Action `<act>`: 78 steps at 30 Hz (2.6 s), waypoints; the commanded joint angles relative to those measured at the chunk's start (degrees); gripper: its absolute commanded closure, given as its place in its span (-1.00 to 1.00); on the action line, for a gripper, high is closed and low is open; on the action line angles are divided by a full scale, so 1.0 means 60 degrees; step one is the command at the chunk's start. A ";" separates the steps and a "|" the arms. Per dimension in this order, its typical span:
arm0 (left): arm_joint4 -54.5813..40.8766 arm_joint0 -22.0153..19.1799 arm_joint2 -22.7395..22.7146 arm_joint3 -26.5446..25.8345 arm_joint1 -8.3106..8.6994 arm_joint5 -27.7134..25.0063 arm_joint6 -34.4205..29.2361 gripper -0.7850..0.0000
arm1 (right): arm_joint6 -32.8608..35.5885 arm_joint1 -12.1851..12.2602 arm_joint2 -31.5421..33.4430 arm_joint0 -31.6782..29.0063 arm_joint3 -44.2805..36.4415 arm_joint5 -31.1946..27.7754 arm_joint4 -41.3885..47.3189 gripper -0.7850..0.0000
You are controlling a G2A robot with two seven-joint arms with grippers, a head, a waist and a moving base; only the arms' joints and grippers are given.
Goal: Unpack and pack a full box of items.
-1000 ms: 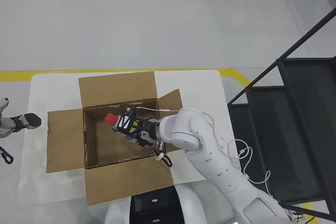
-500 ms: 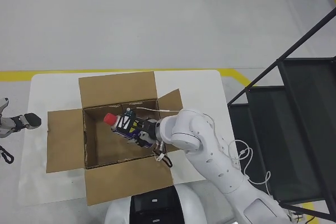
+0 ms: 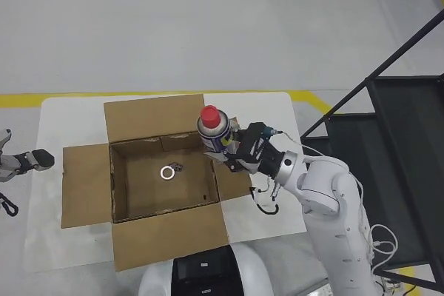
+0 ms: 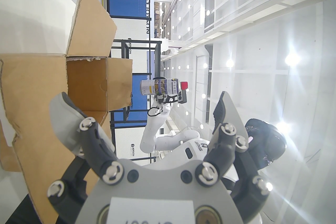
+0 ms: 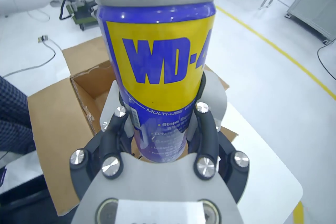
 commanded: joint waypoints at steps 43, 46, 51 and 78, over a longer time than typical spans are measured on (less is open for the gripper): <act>0.0000 0.0000 0.0000 0.0000 0.0000 0.0000 0.0000 -1.00 | -0.7127 0.0301 0.2471 -0.2089 0.3994 0.0845 -0.1933 1.00; 0.0000 0.0000 0.0000 0.0000 0.0000 0.0000 0.0000 -1.00 | -0.7244 0.0295 0.2412 -0.2067 0.4149 0.0931 -0.1905 1.00; 0.0000 0.0000 0.0000 0.0000 0.0000 0.0000 0.0000 -1.00 | -0.7244 0.0295 0.2412 -0.2067 0.4149 0.0931 -0.1905 1.00; 0.0000 0.0000 0.0000 0.0000 0.0000 0.0000 0.0000 -1.00 | -1.1834 0.0433 0.2140 0.0601 1.0393 0.2413 -0.2909 1.00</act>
